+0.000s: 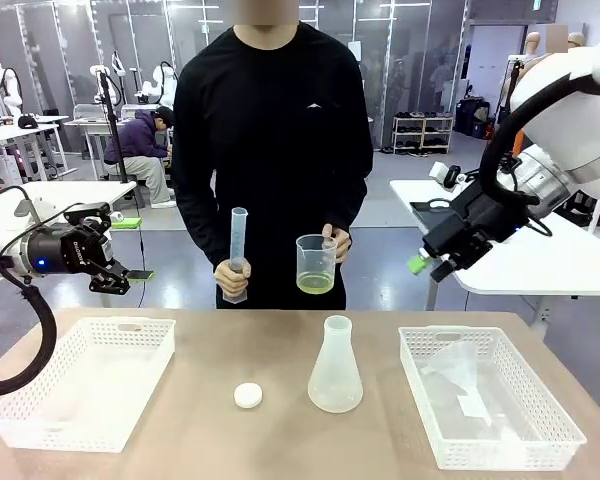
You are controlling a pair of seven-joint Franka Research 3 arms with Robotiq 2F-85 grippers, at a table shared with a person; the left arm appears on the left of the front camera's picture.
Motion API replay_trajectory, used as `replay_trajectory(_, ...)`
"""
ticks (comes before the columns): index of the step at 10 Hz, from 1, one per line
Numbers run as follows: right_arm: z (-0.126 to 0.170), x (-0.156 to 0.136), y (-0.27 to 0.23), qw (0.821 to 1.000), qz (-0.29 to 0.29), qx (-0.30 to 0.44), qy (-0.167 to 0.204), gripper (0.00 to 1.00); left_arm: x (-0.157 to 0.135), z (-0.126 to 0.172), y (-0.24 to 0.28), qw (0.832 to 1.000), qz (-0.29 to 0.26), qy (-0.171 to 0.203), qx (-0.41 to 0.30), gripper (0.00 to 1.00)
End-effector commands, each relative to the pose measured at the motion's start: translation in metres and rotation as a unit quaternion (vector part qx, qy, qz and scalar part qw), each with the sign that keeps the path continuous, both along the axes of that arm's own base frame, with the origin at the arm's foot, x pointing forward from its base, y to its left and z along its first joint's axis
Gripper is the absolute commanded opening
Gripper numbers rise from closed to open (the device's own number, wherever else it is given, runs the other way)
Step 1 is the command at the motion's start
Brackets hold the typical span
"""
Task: Prepare the solutions needed for the experiment.
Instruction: Pick up the Plastic Funnel and insert it into the Big flask.
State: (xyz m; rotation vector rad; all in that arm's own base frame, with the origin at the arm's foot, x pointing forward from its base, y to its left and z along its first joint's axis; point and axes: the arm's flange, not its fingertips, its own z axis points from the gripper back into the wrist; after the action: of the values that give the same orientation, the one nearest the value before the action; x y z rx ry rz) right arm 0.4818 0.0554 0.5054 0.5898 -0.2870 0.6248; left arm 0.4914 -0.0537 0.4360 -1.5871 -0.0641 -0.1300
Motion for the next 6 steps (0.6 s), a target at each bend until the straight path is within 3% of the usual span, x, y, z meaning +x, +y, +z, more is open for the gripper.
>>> replay_trajectory(1,0.002,-0.003,0.008,0.998,-0.017,0.050,0.032,1.00,0.000,0.000,0.000,1.000,0.001,0.000,-0.001,1.00)
replay_trajectory(4,0.002,-0.003,0.008,0.998,-0.017,0.050,0.032,1.00,0.000,0.000,0.000,1.000,0.001,0.000,-0.001,1.00)
replay_trajectory(5,0.000,-0.002,0.004,0.999,-0.004,0.027,0.016,1.00,0.000,0.000,0.000,1.000,0.001,0.000,-0.001,1.00)
replay_trajectory(6,-0.011,0.008,0.003,0.995,0.096,-0.020,-0.031,1.00,0.000,0.000,0.000,1.000,0.001,0.000,-0.001,1.00)
